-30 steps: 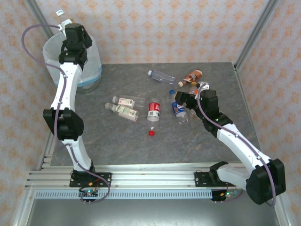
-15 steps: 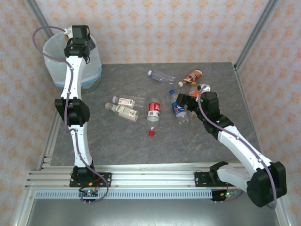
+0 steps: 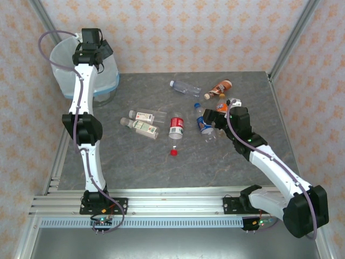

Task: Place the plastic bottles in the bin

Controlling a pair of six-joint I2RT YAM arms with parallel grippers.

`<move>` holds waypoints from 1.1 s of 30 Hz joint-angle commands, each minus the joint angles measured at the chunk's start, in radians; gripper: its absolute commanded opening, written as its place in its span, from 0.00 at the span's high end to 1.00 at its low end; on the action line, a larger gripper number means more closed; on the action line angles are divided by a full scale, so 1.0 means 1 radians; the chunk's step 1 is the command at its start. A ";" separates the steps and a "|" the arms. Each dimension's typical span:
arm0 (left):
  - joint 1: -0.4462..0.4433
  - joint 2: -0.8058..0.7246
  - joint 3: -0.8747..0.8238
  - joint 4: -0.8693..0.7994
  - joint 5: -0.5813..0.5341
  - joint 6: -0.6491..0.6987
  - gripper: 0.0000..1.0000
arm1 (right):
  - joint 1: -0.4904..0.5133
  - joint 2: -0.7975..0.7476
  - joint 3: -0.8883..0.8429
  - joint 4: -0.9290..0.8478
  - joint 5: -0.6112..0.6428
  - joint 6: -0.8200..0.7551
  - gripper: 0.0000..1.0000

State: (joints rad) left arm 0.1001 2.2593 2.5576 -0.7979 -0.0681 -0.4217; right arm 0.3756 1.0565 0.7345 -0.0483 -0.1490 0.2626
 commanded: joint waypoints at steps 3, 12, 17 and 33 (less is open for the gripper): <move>0.000 -0.140 -0.027 -0.029 0.117 -0.003 0.11 | 0.006 0.032 -0.018 -0.003 0.036 0.018 0.01; -0.047 -0.342 -0.304 0.093 0.204 0.016 0.07 | 0.005 0.161 0.013 -0.114 -0.040 0.022 0.01; -0.083 -0.479 -0.495 0.179 0.228 0.006 0.02 | 0.006 0.231 0.041 -0.150 -0.081 -0.003 0.03; -0.206 -0.914 -1.153 0.440 0.308 -0.096 0.00 | 0.025 0.437 0.243 -0.395 -0.057 -0.115 0.05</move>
State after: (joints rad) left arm -0.0998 1.3945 1.4704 -0.4496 0.1936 -0.4732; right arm 0.3977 1.4586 0.9443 -0.3447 -0.2440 0.1806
